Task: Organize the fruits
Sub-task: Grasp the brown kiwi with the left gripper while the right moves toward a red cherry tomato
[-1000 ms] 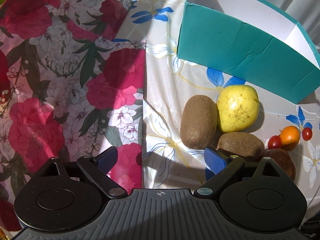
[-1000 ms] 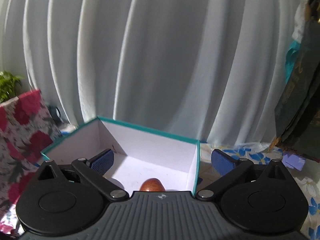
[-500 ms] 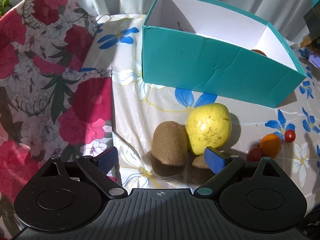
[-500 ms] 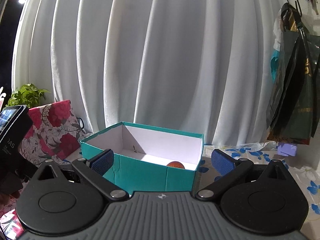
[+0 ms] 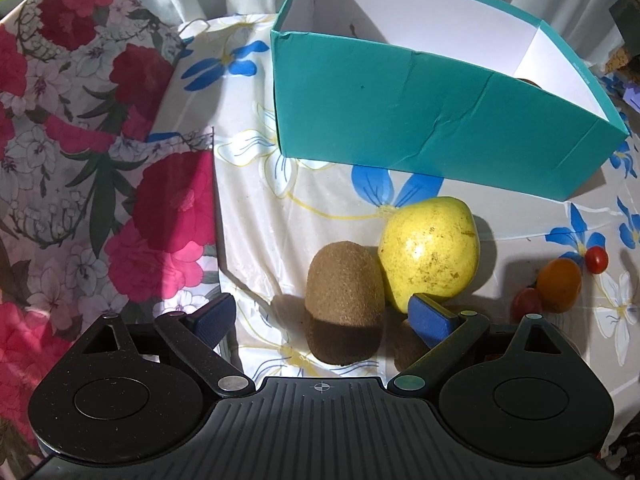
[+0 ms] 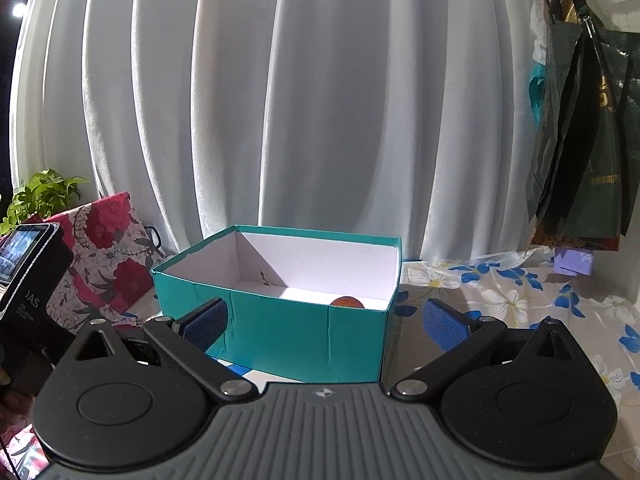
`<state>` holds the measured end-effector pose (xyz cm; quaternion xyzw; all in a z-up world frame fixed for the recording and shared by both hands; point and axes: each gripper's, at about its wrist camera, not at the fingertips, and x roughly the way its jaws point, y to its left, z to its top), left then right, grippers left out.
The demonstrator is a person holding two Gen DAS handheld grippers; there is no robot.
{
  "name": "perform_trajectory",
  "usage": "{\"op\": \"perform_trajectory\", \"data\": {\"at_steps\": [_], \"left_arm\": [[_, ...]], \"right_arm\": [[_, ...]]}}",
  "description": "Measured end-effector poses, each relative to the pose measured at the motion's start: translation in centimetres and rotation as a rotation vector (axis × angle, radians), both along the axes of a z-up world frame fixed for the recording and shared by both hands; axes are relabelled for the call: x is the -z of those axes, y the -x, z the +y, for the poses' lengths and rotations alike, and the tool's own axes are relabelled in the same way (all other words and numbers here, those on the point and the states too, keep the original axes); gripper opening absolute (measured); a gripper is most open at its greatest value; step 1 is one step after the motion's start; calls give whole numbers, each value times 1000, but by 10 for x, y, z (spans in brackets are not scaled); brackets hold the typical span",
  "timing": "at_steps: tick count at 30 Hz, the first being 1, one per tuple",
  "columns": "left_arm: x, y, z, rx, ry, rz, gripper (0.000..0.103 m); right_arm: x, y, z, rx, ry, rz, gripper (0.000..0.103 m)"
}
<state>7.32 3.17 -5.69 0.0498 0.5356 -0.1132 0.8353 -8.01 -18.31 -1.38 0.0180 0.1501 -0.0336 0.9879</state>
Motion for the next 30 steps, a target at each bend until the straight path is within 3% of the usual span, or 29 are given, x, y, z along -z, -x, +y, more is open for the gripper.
{"op": "perform_trajectory", "data": {"at_steps": [19,30], "left_arm": [[5,-7,4,80,-25,4,87],[16,-18,-3,151,12,52,80]], "right_arm": [[4,-10,-9,33,-30,27,103],[6,-17,-12,42,-40,38,103]]}}
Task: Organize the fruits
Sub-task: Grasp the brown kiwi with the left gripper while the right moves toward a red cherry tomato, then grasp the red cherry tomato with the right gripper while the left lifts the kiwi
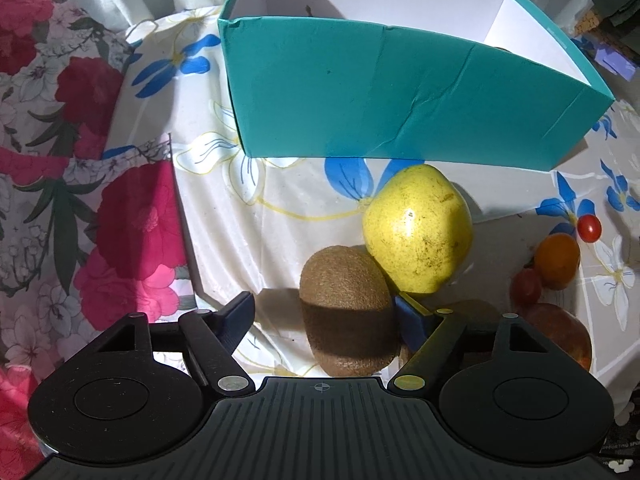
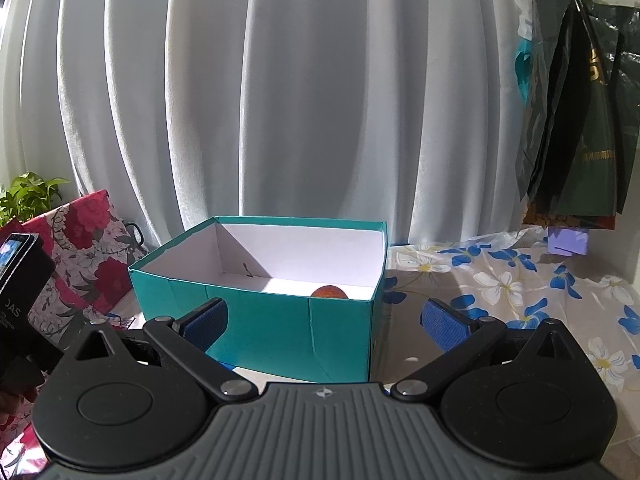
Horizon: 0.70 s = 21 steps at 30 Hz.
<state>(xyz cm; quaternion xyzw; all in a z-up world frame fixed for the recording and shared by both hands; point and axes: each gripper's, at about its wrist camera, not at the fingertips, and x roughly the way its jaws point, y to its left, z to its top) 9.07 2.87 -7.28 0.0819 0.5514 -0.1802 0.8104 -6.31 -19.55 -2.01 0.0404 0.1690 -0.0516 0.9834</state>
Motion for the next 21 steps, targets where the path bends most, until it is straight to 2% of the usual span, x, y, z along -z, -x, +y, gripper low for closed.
{"op": "perform_trajectory", "data": {"at_steps": [2,8,9,10,11,17,21], "left_arm": [[3,-2,-2,6,-1,16,78],[5,-1,-12,42,-46,-8,76],[5,-1,-14,43,-53,-8,72],[4,-1,-16,43,-50,-2,61],[2,0,-17,51,-34,9,54],[2,0,-23,27,-56,2,53],[-6,9,-27,-7,-92,-57,52]], "right_arm": [[1,-1,-1,6,-3,2,103],[2,-3,-6,19,-5,8,103],[3,-4,-6,23,-5,11,103],[3,-5,-7,25,-5,14,103],[2,-5,-7,26,-4,16,103],[4,-6,-10,45,-4,25,103],[9,-8,-12,66,33,63,103]]}}
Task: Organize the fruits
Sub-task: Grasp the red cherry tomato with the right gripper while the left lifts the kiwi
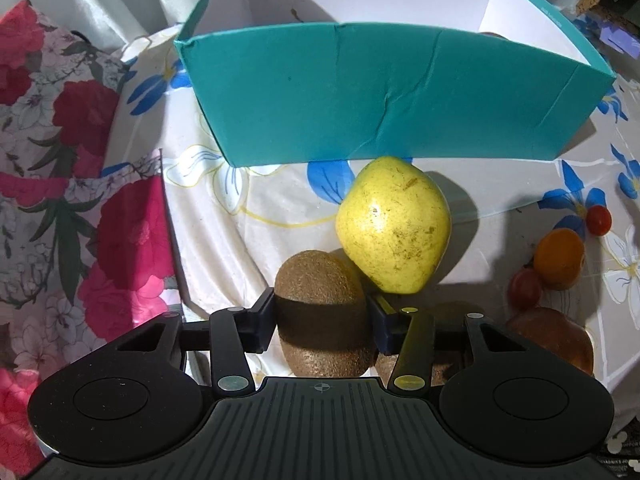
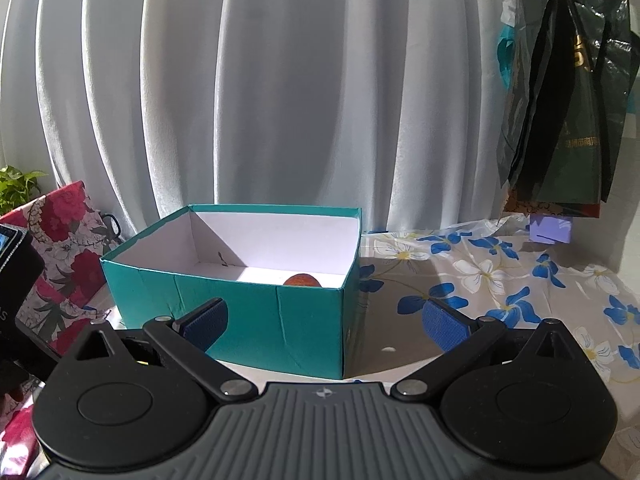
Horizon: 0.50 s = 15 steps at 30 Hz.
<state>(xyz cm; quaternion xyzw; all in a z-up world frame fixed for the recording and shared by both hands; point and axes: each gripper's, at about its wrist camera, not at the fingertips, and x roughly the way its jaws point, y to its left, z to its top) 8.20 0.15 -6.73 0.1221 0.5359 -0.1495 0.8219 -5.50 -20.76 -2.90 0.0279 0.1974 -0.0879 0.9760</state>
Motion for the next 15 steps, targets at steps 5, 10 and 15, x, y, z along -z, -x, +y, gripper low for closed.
{"op": "perform_trajectory", "data": {"at_steps": [5,10,15], "left_arm": [[-24,14,2,-25,28,-63,52],[-27,28,-5,-4,18,-74,52],[-33,41,-6,20,36,-83,52]], "right_arm": [[16,-5,-3,32,47,116,100],[45,-16,-10,61,23,256,74],[68,-26,-16,77,-27,352,55]]}}
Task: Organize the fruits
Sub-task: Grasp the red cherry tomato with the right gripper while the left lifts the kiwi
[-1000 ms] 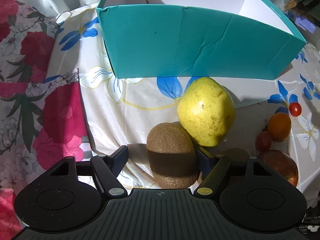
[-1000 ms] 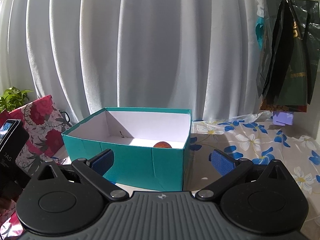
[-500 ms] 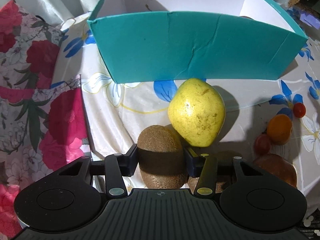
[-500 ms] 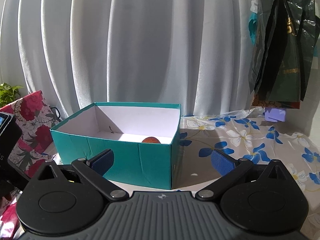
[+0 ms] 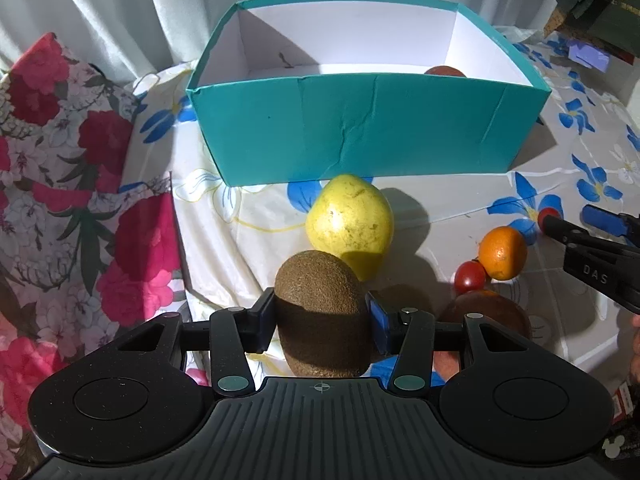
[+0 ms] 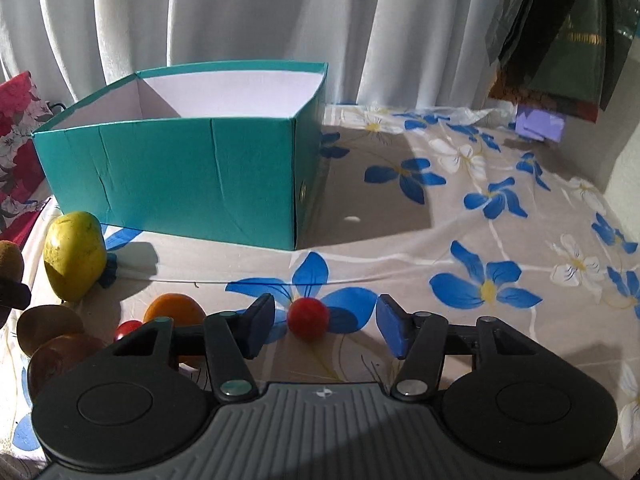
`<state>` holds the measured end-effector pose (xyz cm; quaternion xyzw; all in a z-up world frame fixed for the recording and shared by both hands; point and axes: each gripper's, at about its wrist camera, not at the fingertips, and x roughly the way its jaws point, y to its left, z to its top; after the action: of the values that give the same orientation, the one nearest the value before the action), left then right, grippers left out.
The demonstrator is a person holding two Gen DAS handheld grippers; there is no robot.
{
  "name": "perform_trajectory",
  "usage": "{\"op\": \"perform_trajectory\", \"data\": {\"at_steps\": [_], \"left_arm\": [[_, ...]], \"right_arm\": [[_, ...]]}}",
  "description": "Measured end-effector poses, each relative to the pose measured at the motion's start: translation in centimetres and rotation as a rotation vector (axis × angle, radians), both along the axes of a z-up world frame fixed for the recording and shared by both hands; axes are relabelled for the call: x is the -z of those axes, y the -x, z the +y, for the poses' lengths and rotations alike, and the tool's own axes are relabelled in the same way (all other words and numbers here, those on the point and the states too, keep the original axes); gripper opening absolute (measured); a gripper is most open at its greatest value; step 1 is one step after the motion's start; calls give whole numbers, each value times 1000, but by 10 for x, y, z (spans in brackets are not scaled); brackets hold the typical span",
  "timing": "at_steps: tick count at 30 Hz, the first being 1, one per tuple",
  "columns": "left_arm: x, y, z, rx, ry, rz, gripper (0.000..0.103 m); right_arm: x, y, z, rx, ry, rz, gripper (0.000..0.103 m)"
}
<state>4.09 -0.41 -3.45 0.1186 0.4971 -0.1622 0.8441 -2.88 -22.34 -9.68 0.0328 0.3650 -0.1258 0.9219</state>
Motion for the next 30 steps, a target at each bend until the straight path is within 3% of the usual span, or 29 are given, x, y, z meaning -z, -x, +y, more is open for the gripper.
{"op": "perform_trajectory", "data": {"at_steps": [15,30], "left_arm": [[1,7,18,-60,-15,11,52],[2,9,20,-72,-10,32,52]], "right_arm": [[12,-19,1,-35,-29,53,32],[13,-22,0,-45,-21,49,26]]}}
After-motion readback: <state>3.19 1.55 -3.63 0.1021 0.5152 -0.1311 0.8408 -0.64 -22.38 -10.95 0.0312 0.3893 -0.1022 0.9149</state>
